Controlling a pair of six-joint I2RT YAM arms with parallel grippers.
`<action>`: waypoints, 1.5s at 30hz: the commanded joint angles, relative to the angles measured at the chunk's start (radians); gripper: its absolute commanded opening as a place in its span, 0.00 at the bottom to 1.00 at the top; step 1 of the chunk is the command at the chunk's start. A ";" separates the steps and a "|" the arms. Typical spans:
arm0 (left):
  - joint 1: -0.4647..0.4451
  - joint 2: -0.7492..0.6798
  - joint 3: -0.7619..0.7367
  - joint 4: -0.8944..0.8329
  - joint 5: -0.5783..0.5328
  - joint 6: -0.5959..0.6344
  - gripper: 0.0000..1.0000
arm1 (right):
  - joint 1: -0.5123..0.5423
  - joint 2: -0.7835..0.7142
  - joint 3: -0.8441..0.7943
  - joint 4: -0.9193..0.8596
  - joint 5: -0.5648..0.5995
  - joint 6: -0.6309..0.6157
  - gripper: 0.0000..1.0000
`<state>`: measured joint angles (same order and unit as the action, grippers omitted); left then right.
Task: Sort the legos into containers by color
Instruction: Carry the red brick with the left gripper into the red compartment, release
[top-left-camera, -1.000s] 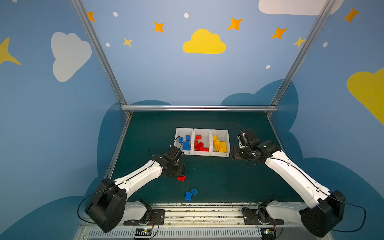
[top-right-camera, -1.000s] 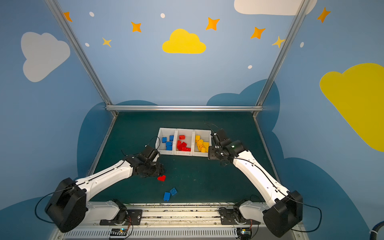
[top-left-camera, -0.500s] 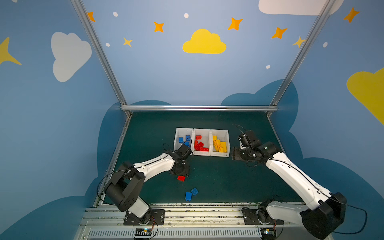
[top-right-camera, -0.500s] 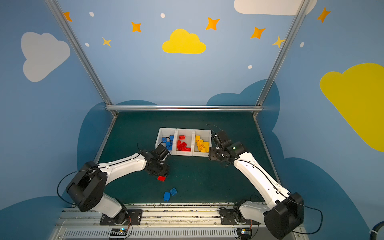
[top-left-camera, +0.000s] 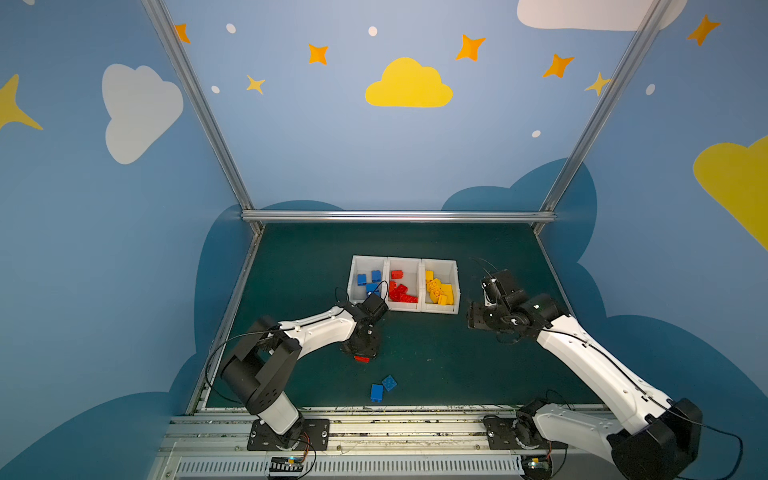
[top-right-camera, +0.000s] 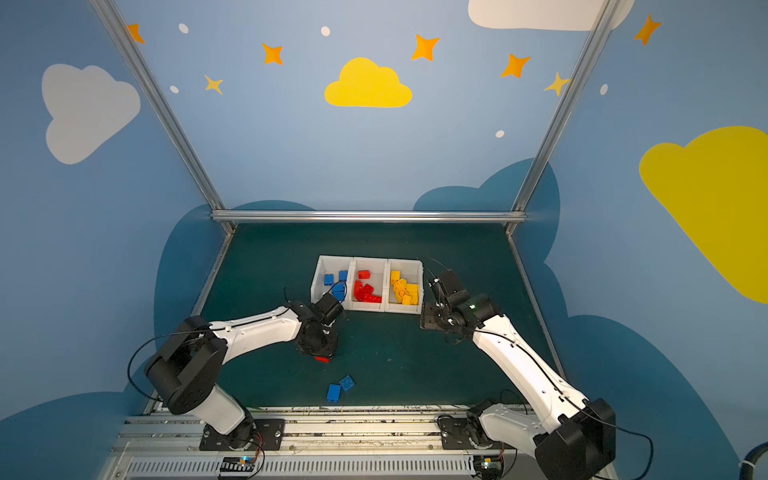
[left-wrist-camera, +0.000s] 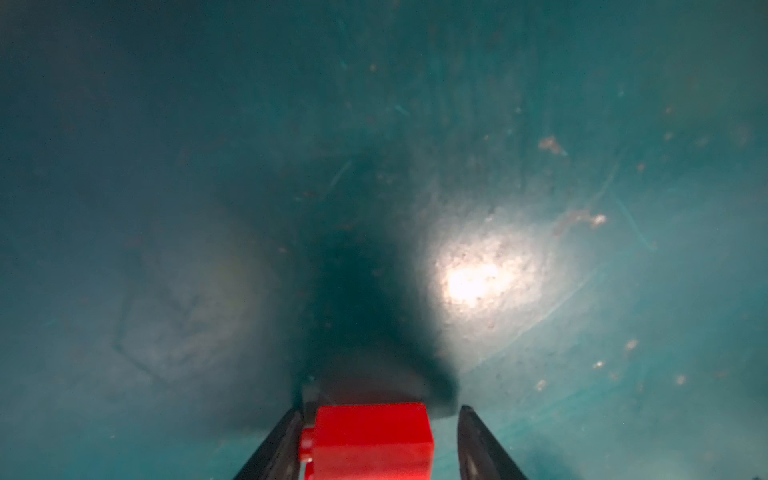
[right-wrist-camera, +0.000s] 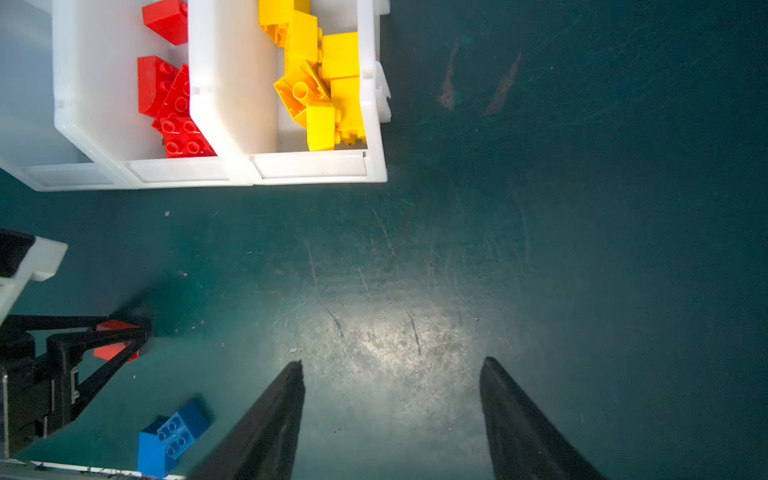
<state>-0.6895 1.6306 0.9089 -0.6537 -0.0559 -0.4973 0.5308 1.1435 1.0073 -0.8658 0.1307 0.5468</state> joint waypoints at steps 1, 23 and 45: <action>-0.011 0.026 0.025 -0.029 -0.007 0.003 0.57 | -0.004 -0.027 -0.006 -0.009 0.000 0.015 0.67; -0.030 0.019 0.155 -0.053 0.021 0.021 0.43 | -0.007 -0.104 -0.055 -0.016 0.026 0.022 0.64; 0.135 0.639 1.157 -0.236 0.110 0.190 0.45 | -0.062 0.050 0.022 0.015 -0.039 -0.067 0.64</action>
<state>-0.5674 2.2402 2.0037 -0.8356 0.0147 -0.3241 0.4831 1.1648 0.9833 -0.8566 0.1066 0.5091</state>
